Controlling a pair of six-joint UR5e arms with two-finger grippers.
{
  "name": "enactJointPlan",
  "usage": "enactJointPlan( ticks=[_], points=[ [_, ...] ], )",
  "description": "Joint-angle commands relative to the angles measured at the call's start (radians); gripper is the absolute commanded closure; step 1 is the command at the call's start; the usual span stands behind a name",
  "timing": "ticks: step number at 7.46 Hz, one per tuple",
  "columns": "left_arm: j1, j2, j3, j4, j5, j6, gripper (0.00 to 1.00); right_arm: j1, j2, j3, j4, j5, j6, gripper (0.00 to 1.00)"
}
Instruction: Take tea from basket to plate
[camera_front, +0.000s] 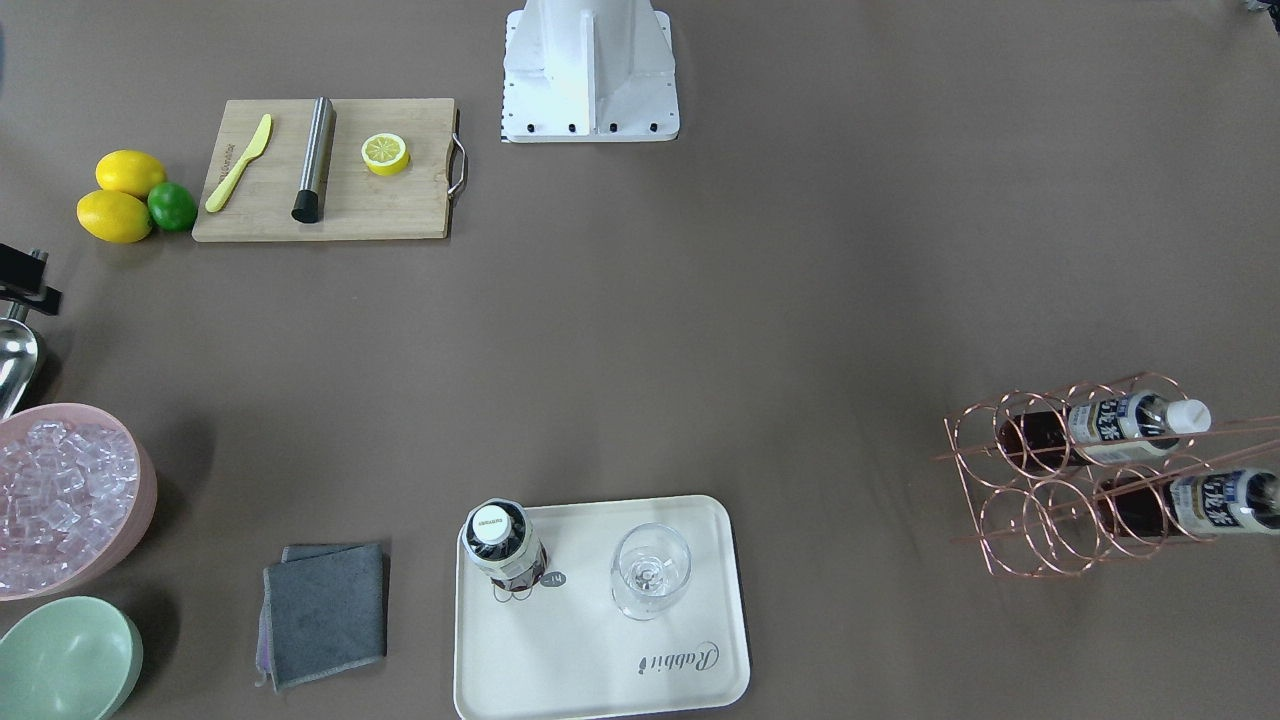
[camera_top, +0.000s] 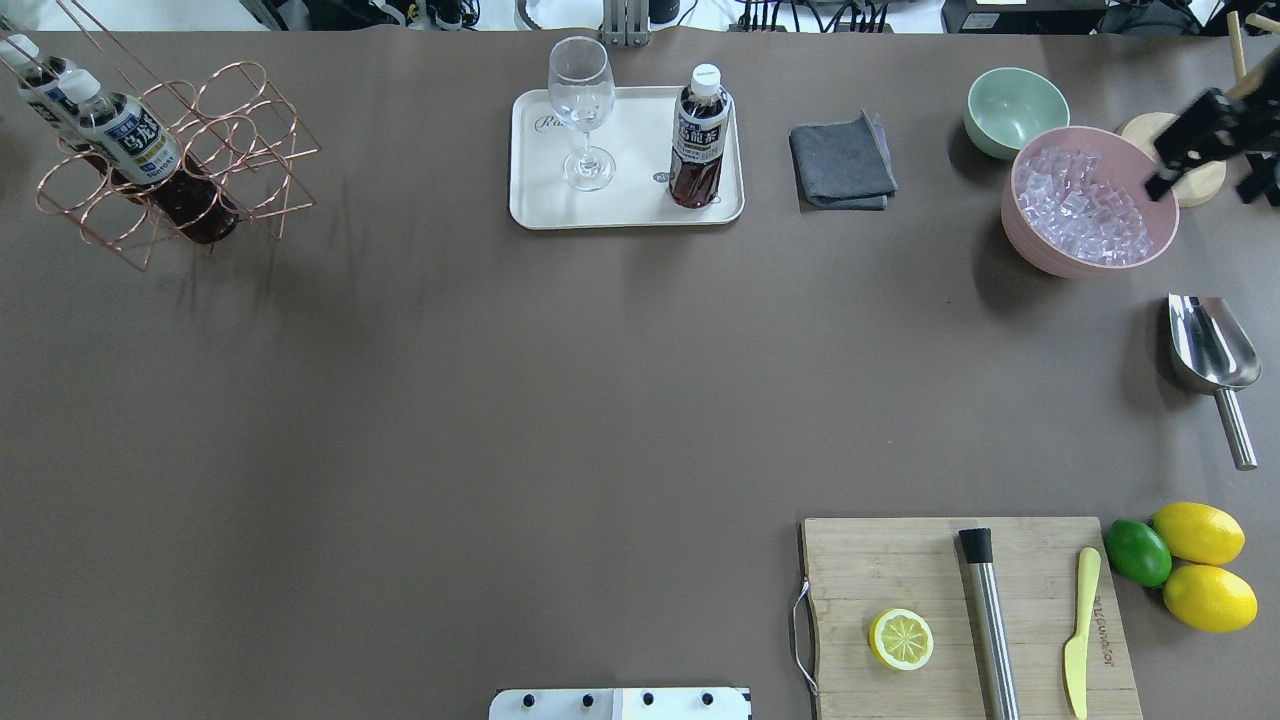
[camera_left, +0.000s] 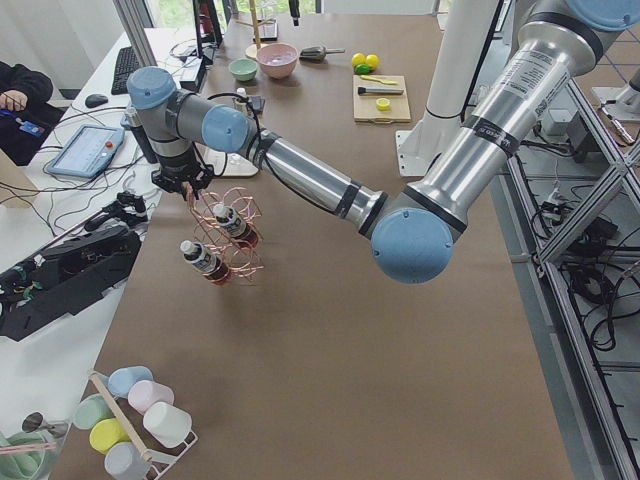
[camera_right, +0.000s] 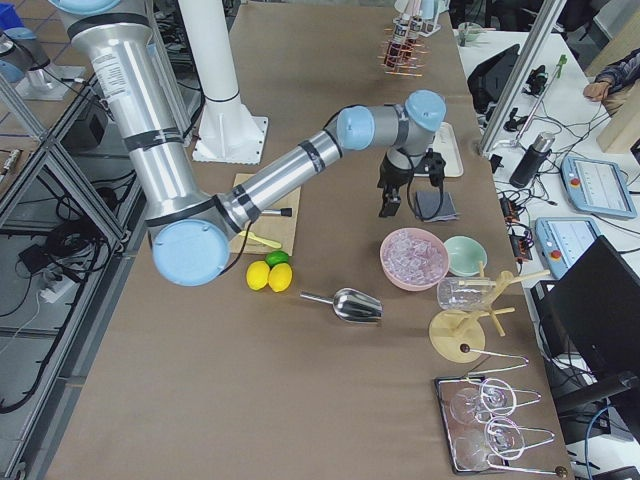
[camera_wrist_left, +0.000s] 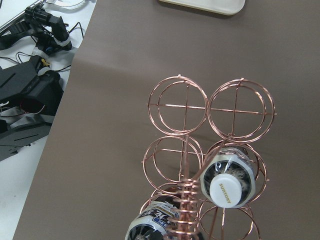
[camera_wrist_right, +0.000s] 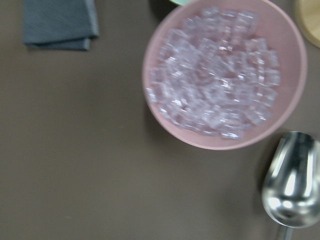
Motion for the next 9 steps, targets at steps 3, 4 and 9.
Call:
enactJointPlan(
  ticks=[3, 4, 9],
  points=[
    [0.028, -0.036, 0.155, -0.232, 0.122, 0.015, 1.00, 0.298, -0.359, 0.024, -0.091, -0.161, -0.538, 0.00],
    [0.033, -0.037, 0.192, -0.280, 0.123, 0.012, 1.00, 0.302, -0.384, 0.000, -0.083, -0.189, -0.571, 0.00],
    [0.033, -0.043, 0.189, -0.285, 0.148, -0.028, 0.01, 0.286, -0.372, -0.092, 0.096, -0.186, -0.562, 0.00]
  ],
)
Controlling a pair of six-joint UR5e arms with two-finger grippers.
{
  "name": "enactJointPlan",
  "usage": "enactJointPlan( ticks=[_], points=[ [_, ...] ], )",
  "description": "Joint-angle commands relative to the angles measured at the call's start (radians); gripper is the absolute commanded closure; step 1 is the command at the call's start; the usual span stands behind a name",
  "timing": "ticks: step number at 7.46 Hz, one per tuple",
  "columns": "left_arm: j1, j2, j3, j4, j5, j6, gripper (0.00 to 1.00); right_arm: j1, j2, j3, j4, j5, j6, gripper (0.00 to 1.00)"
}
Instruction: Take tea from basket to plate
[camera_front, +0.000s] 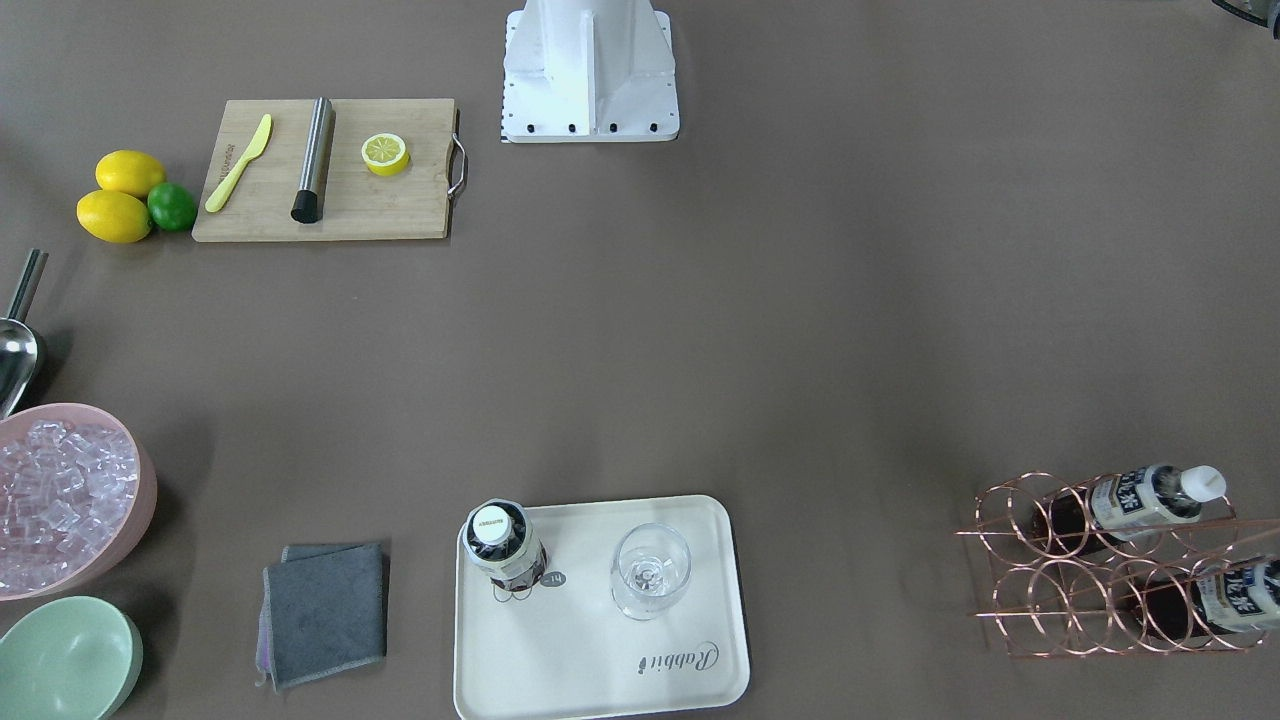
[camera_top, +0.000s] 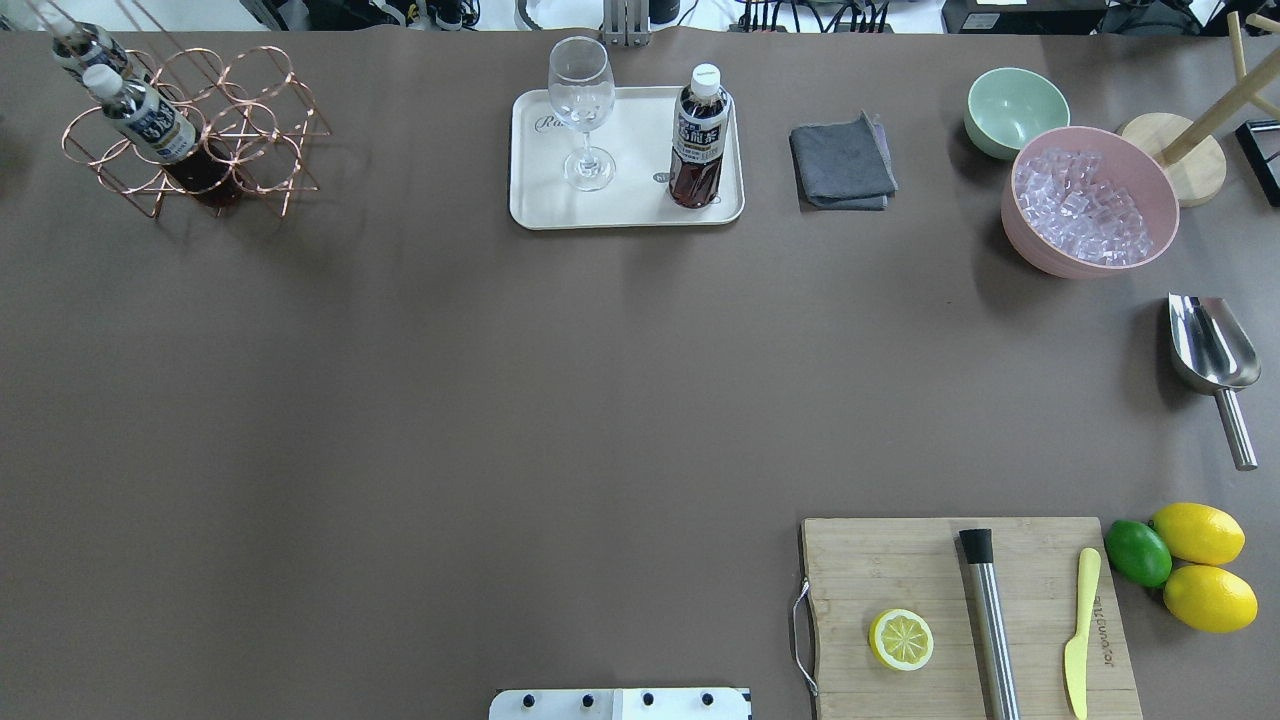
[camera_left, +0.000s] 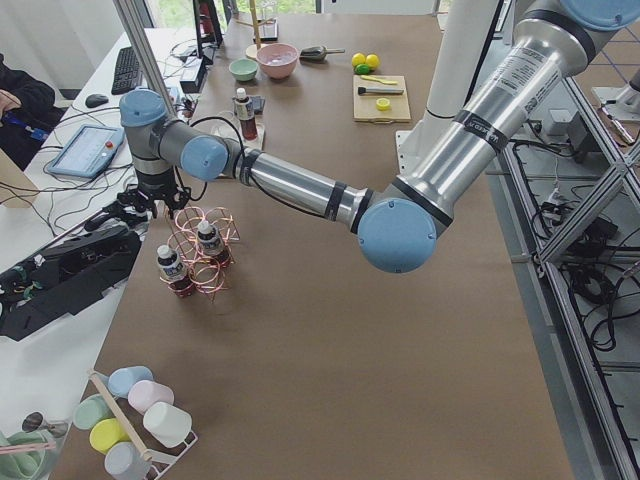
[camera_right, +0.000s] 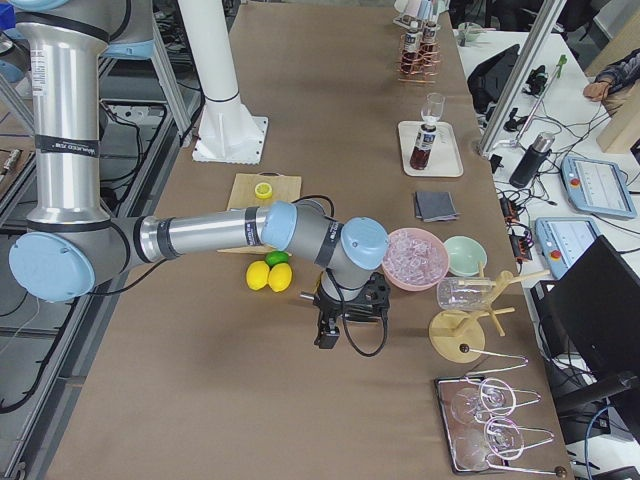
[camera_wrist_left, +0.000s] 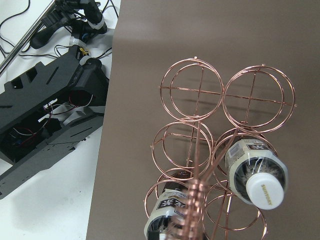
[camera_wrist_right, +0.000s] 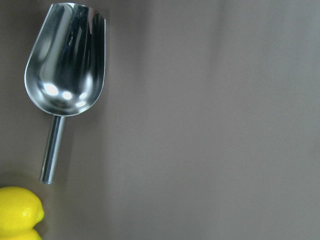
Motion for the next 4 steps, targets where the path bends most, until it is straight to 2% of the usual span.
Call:
enactJointPlan(
  ticks=[1, 4],
  points=[
    [-0.001, 0.004, -0.006, 0.000, 0.000, -0.050, 0.01, -0.001, 0.001, -0.023, 0.087, 0.005, 0.000, 0.00],
    [-0.005, 0.007, -0.006, -0.002, 0.000, -0.054, 0.01, -0.001, -0.002, -0.033, 0.087, 0.003, -0.001, 0.00]
  ],
)
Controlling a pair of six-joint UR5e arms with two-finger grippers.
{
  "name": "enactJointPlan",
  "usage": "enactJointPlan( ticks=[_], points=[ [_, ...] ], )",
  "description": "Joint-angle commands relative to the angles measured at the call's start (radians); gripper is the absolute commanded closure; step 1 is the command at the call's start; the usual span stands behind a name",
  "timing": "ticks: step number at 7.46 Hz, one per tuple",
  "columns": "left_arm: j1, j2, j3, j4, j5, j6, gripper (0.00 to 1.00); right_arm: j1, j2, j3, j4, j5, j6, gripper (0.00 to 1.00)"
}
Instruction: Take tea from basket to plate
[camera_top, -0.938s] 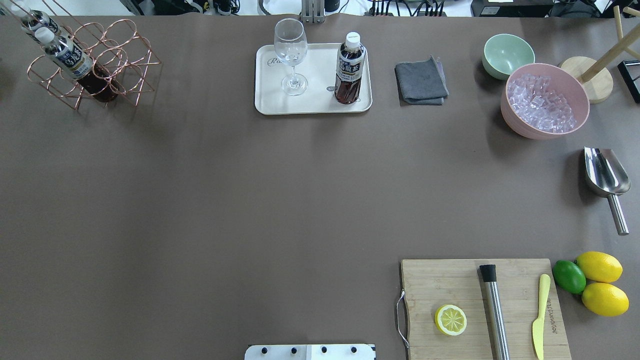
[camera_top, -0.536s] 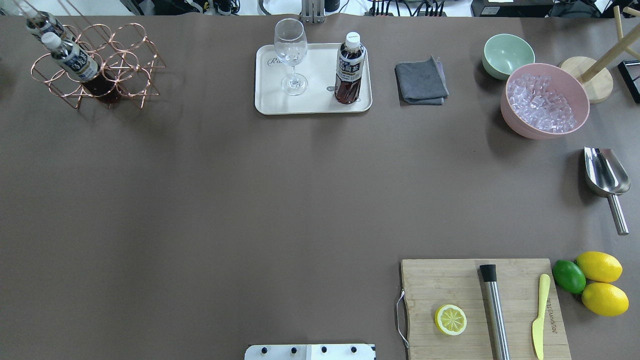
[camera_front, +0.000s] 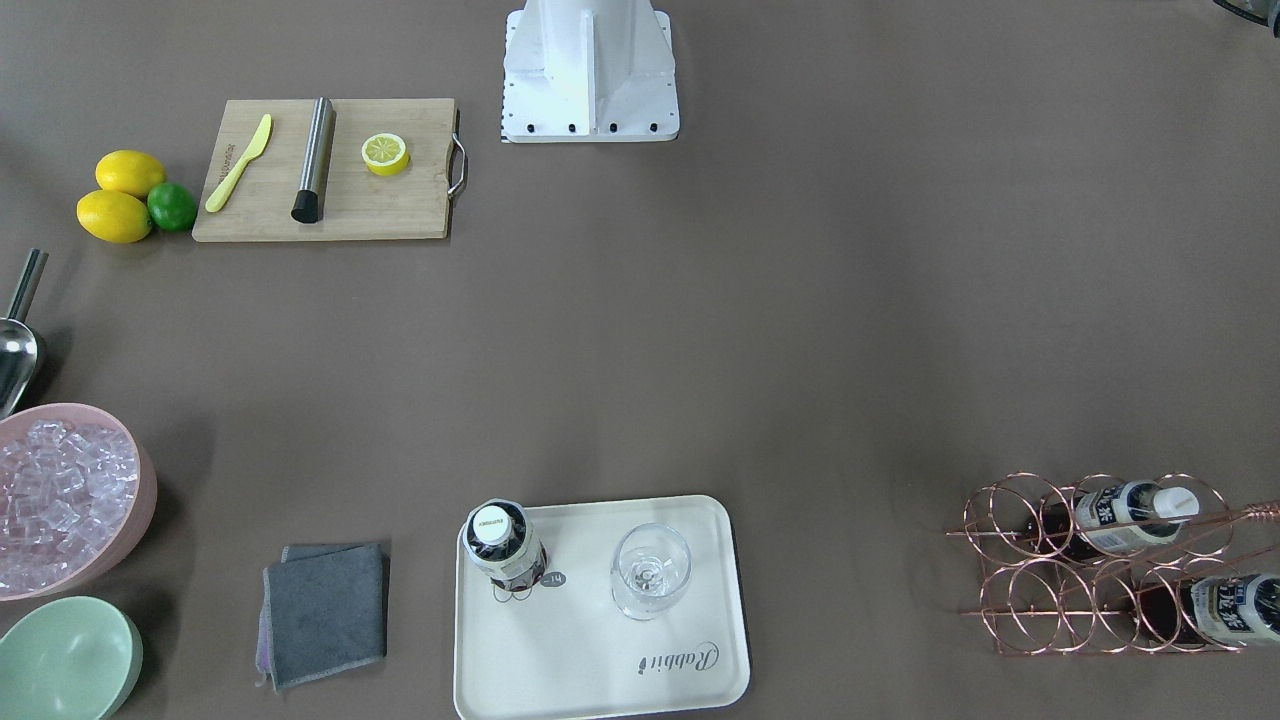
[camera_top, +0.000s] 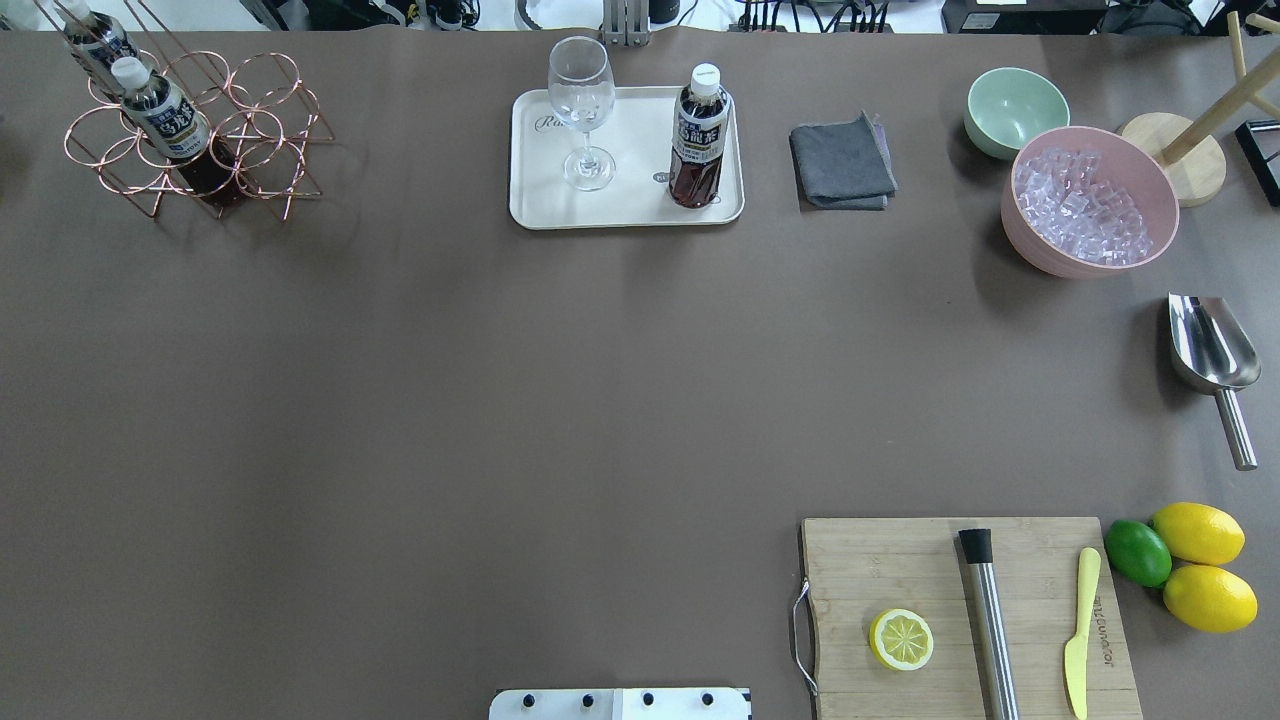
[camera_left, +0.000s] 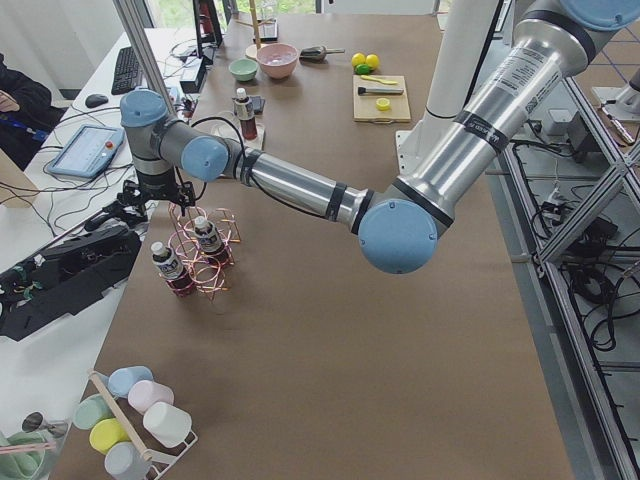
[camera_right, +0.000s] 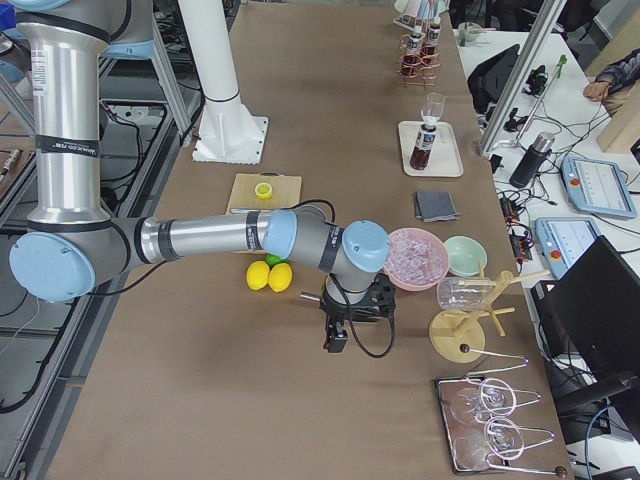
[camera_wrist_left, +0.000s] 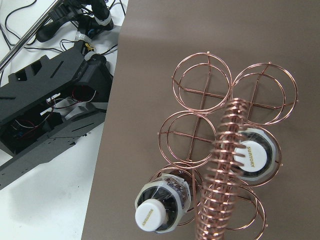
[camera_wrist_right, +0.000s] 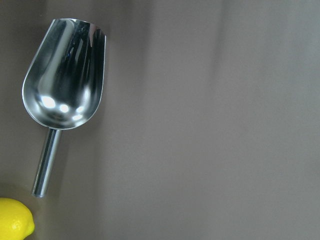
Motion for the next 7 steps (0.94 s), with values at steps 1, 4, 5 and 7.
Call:
enactJointPlan(
  ticks=[1, 4, 5, 7],
  points=[
    [-0.027, 0.014, -0.002, 0.000, -0.003, -0.039, 0.01, 0.000, -0.007, -0.011, 0.002, -0.001, -0.001, 0.00],
    [-0.116, 0.143, -0.037, 0.011, -0.043, -0.091, 0.01, 0.000, -0.015, -0.011, 0.002, -0.001, 0.000, 0.00],
    [-0.139, 0.145, -0.039, 0.005, -0.044, -0.313, 0.01, 0.000, -0.013, -0.013, 0.002, -0.001, 0.000, 0.00],
    [-0.144, 0.146, -0.034, 0.003, -0.046, -0.842, 0.01, 0.000, -0.002, -0.034, 0.003, -0.006, 0.000, 0.00]
  ],
)
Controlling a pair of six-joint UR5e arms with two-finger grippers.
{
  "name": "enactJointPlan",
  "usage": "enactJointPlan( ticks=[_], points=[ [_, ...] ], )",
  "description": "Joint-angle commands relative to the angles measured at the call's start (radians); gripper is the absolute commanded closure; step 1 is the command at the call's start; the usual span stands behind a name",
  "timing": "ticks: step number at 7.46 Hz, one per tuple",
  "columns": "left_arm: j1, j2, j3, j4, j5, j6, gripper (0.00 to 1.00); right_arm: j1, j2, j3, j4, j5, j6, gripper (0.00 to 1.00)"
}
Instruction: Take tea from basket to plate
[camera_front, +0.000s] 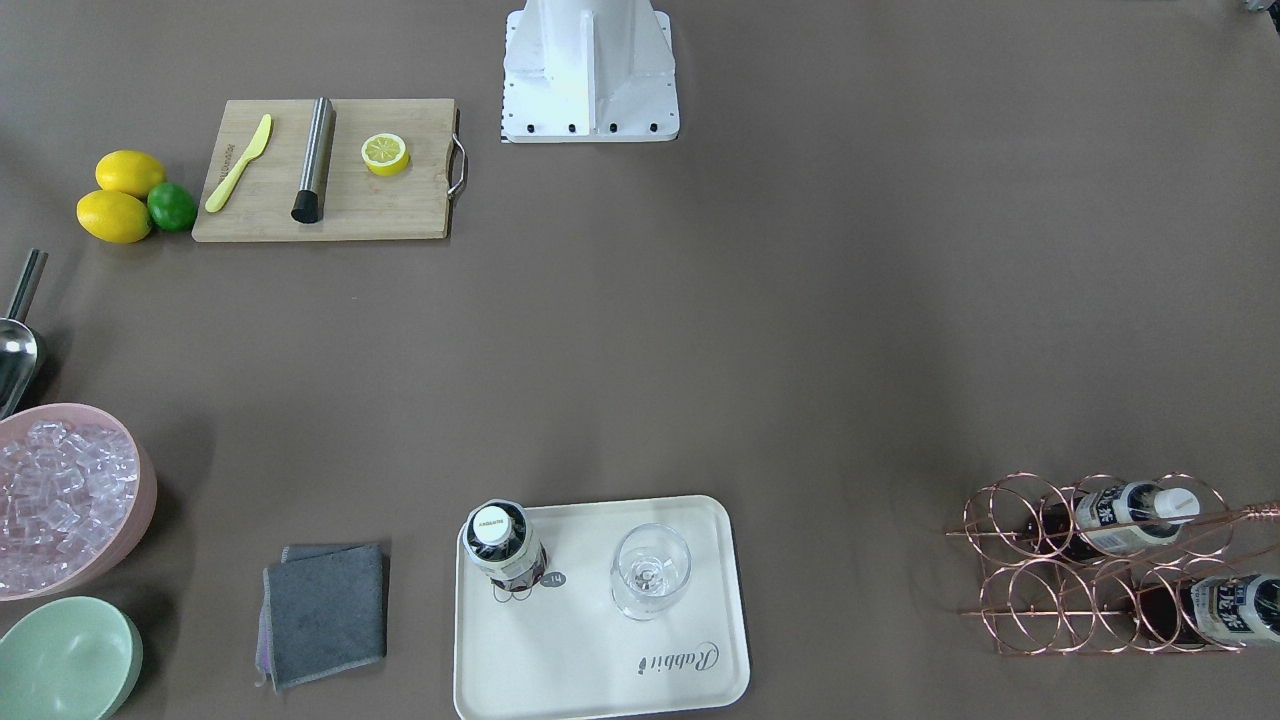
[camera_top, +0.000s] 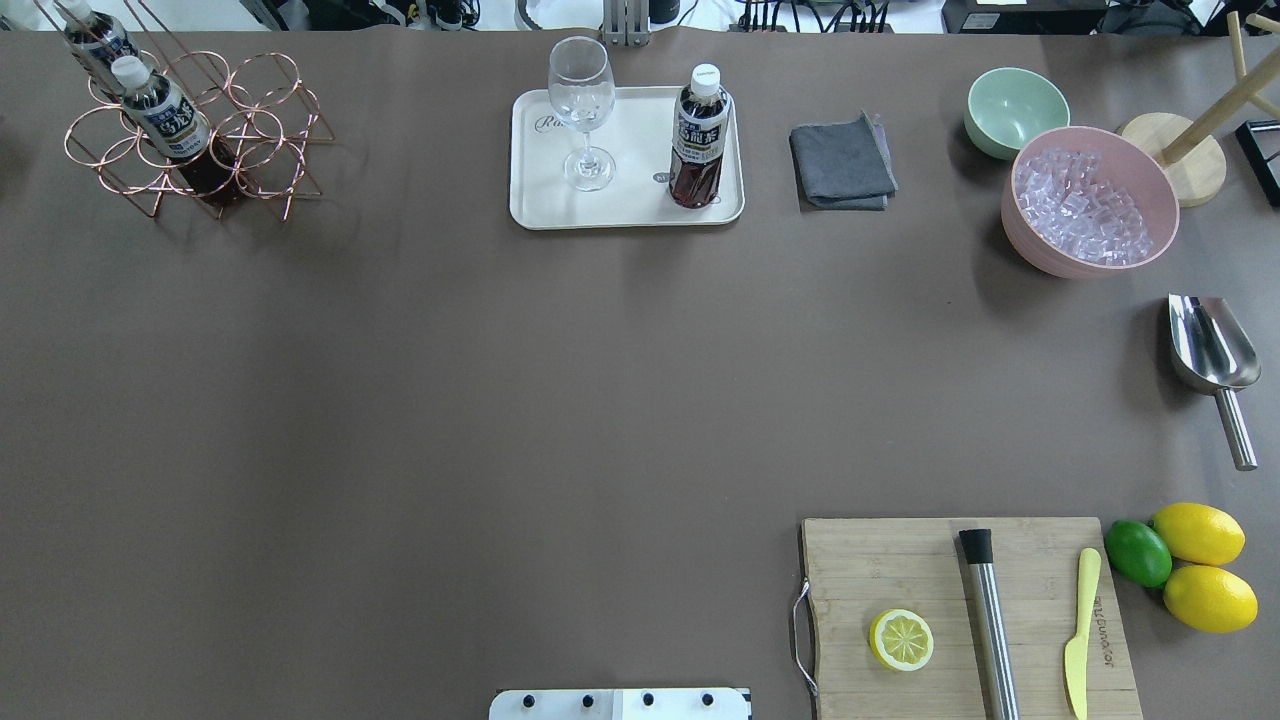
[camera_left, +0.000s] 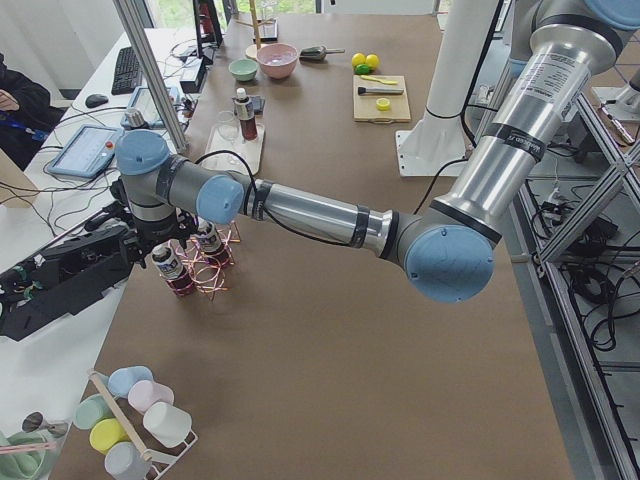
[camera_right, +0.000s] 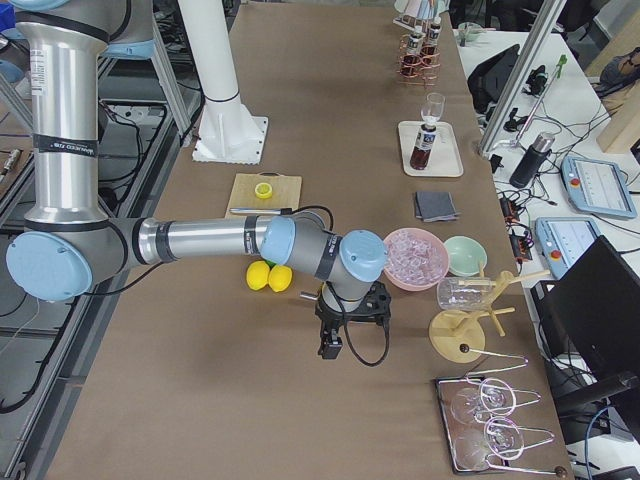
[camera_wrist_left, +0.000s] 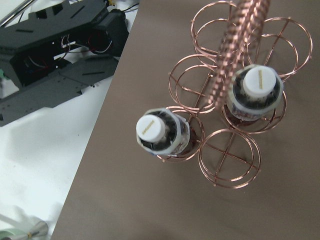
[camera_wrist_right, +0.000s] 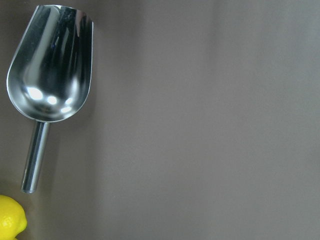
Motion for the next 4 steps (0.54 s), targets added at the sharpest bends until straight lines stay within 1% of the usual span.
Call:
enactJointPlan(
  ticks=[1, 2, 3, 4],
  points=[
    [-0.011, 0.024, 0.006, 0.000, -0.007, -0.653, 0.01, 0.000, 0.011, -0.012, 0.001, -0.003, 0.000, 0.00],
    [-0.012, 0.073, 0.020, 0.000, -0.032, -0.775, 0.01, 0.002, 0.015, -0.006, 0.005, 0.000, 0.002, 0.00],
    [-0.038, 0.101, 0.058, 0.009, -0.134, -0.798, 0.01, 0.017, 0.015, -0.004, 0.007, 0.000, 0.000, 0.00],
    [-0.047, 0.156, 0.113, 0.003, -0.282, -0.806, 0.01, 0.028, 0.015, -0.004, 0.007, 0.000, 0.000, 0.00]
  ],
)
